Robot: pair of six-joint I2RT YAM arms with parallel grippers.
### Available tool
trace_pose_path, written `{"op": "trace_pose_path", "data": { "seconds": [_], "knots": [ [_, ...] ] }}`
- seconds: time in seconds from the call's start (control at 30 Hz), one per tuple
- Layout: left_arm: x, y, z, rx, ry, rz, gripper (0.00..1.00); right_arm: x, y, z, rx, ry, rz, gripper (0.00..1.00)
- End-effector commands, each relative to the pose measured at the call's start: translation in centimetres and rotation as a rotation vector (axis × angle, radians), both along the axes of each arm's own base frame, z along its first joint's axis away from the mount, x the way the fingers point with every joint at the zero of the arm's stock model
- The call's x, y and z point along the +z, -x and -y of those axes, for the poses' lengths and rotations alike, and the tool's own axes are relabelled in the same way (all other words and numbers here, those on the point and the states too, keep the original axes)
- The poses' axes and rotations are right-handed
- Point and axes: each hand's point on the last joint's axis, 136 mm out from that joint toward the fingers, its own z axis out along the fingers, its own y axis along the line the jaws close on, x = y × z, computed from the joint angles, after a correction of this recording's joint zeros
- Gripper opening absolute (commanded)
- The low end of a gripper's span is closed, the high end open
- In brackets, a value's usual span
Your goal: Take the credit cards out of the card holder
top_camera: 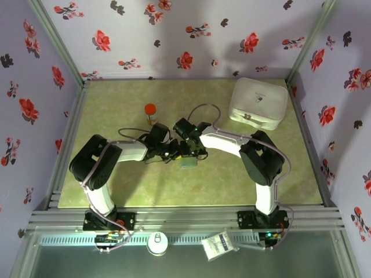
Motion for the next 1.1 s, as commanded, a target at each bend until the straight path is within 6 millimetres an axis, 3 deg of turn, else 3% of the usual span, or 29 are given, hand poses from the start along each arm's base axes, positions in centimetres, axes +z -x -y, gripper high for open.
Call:
{"op": "trace_pose_path", "data": {
  "seconds": [0.0, 0.47, 0.77, 1.07],
  "knots": [
    [-4.1, 2.7, -2.6, -0.017, -0.177, -0.104, 0.00, -0.3, 0.5, 2.2, -0.020, 0.092, -0.001, 0.00],
    [-7.0, 3.4, -5.9, -0.047, -0.365, -0.124, 0.00, 1.4, -0.3, 6.1, -0.039, 0.293, 0.086, 0.00],
    [-8.1, 3.8, -7.2, -0.041, -0.405, -0.138, 0.00, 2.0, -0.6, 7.3, -0.052, 0.344, 0.120, 0.00],
    [-7.5, 3.2, -6.7, -0.064, -0.395, -0.124, 0.00, 3.0, -0.7, 7.1, -0.061, 0.316, 0.143, 0.00]
  ]
}}
